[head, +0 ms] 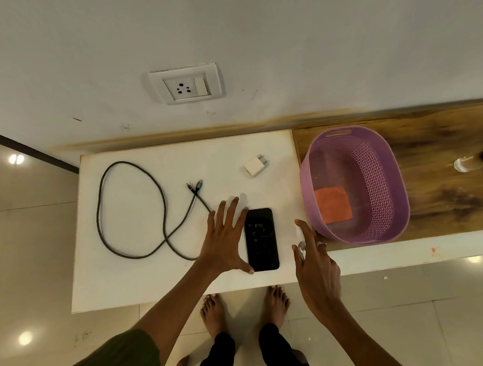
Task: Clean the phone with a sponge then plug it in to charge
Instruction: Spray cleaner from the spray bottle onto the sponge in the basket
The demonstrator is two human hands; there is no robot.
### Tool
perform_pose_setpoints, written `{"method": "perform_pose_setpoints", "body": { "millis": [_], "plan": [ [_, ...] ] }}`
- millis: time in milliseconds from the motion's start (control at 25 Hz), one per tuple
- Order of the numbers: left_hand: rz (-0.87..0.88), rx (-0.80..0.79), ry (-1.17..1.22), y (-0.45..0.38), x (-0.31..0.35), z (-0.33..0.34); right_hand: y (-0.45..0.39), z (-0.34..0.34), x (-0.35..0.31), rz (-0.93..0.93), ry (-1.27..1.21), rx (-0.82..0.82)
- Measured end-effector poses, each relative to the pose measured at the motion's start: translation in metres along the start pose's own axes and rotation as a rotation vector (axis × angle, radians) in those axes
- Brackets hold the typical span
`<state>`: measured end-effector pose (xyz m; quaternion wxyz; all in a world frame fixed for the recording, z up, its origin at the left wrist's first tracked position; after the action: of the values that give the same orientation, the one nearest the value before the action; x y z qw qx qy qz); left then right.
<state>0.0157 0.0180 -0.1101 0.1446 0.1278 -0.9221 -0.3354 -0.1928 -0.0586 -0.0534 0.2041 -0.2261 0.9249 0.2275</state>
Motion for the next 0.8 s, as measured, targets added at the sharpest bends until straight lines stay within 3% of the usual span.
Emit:
{"method": "perform_pose_setpoints", "body": {
  "millis": [520, 600, 720, 800],
  "plan": [
    [0.022, 0.070, 0.073, 0.004, 0.001, -0.006, 0.025, -0.002, 0.017, 0.040, -0.111, 0.000],
    [0.009, 0.174, 0.208, 0.008, 0.000, -0.013, 0.024, -0.002, 0.016, 0.061, -0.177, -0.005],
    [-0.085, 0.465, 0.304, 0.014, -0.007, -0.022, 0.023, -0.002, 0.010, 0.092, -0.344, -0.021],
    [-0.150, 0.526, 0.333, 0.014, -0.011, -0.024, 0.020, -0.003, 0.003, 0.062, -0.417, -0.038]
  ]
}}
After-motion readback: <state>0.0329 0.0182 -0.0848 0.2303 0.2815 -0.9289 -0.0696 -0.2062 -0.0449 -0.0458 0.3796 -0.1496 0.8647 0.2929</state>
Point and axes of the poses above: each hand's wrist, its own y-axis away from the middle knuckle, its own z-axis out of the palm, x = y × z, the point moved 2 cm from there along -y, towards the middle knuckle, and after that the axes turned 13 degrees about -x, right-handed, at the moved point
